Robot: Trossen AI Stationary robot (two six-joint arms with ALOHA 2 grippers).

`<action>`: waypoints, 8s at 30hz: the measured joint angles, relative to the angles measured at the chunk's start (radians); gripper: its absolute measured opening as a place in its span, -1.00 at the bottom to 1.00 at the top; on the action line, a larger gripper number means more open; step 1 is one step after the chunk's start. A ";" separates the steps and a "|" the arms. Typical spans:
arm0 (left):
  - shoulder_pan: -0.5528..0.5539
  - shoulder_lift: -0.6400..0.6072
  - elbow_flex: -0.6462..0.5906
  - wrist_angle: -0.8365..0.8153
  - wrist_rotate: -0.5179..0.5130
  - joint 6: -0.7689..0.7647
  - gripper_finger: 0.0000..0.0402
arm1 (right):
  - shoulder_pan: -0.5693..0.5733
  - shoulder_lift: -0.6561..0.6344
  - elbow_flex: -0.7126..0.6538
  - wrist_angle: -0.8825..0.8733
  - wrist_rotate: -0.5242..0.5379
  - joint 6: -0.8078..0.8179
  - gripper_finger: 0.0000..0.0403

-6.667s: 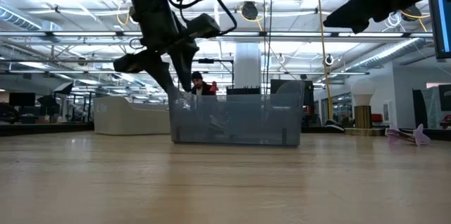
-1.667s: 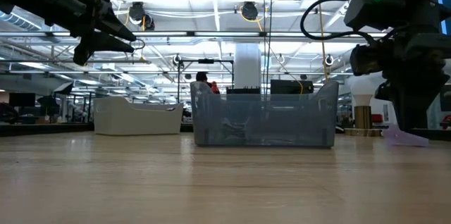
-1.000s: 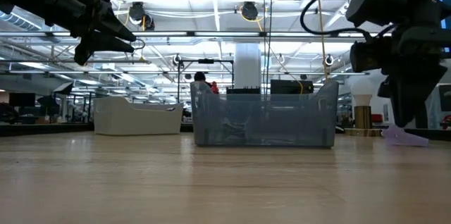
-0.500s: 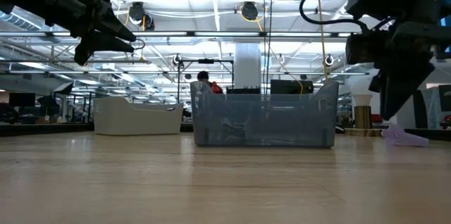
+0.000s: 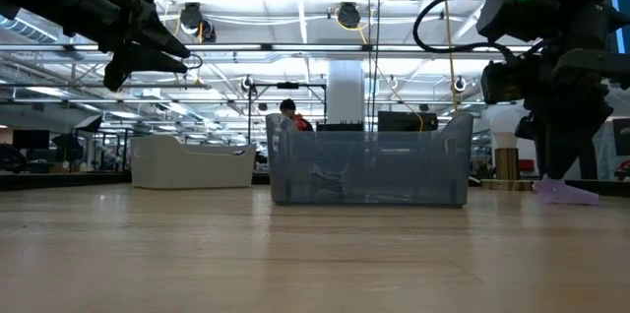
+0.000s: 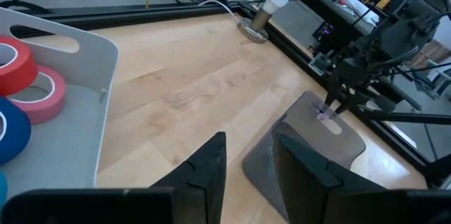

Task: Pick and place Stapler, Stapler remover, tape
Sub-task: Put the purple staple remover into the black bin, then return to Home Position

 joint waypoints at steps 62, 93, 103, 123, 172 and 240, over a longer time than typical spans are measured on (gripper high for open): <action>0.000 0.000 0.000 0.015 -0.026 0.026 -0.41 | -0.145 0.407 0.414 0.258 -0.271 -0.283 -1.00; 0.000 0.000 0.000 0.016 -0.026 0.026 -0.41 | -0.077 0.457 0.414 0.279 -0.032 -0.507 -1.00; 0.000 0.000 0.000 0.014 -0.026 0.026 -0.41 | -0.063 0.530 0.456 0.257 -0.035 -0.551 -0.99; -0.001 0.000 0.000 0.017 -0.005 0.026 -0.41 | -0.065 0.364 0.458 0.242 -0.057 -0.484 -0.75; -0.082 -0.534 -0.337 0.185 0.219 0.402 -0.41 | -0.079 -0.968 -0.422 0.643 0.021 -0.091 -0.77; -0.082 -0.534 -0.336 0.193 0.219 0.367 -0.41 | -0.079 -0.987 -0.496 0.581 0.021 -0.110 -0.76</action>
